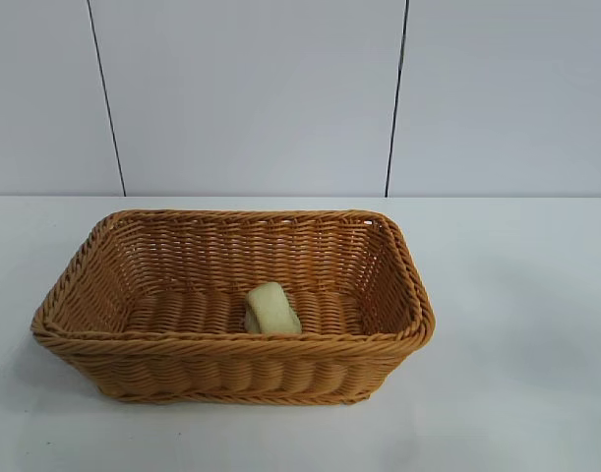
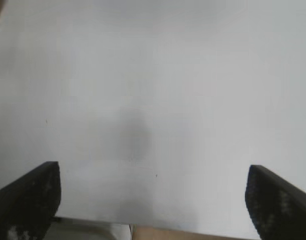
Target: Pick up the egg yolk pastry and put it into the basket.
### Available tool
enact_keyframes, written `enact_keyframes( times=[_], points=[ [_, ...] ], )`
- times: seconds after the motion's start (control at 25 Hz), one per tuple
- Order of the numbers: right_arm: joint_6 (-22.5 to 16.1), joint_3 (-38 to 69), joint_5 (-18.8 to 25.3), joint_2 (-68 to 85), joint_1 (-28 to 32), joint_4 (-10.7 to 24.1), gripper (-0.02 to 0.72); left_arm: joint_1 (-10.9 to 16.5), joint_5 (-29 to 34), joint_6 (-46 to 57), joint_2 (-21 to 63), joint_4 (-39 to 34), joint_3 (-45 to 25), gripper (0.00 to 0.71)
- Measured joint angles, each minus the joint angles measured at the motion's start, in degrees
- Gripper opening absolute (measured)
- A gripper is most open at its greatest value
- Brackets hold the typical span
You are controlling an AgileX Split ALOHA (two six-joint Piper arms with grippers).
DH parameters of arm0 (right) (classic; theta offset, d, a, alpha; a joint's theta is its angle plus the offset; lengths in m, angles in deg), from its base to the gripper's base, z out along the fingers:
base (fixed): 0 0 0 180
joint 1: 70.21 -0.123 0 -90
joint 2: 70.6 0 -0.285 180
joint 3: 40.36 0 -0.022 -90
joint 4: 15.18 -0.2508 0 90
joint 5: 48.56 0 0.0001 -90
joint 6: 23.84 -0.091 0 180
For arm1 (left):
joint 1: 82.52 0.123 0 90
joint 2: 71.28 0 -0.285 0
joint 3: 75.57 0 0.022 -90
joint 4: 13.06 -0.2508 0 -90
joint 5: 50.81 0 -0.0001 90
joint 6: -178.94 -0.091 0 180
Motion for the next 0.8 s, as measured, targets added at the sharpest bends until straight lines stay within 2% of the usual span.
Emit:
enact_keyframes(
  times=[0.36, 0.8],
  points=[
    [0.17, 0.25, 0.07, 13.44, 0.0, 0.0, 0.695, 0.0, 0.0, 0.0, 0.0, 0.0, 0.0, 0.696],
    [0.21, 0.31, 0.12, 13.86, 0.0, 0.0, 0.695, 0.0, 0.0, 0.0, 0.0, 0.0, 0.0, 0.696]
  ],
)
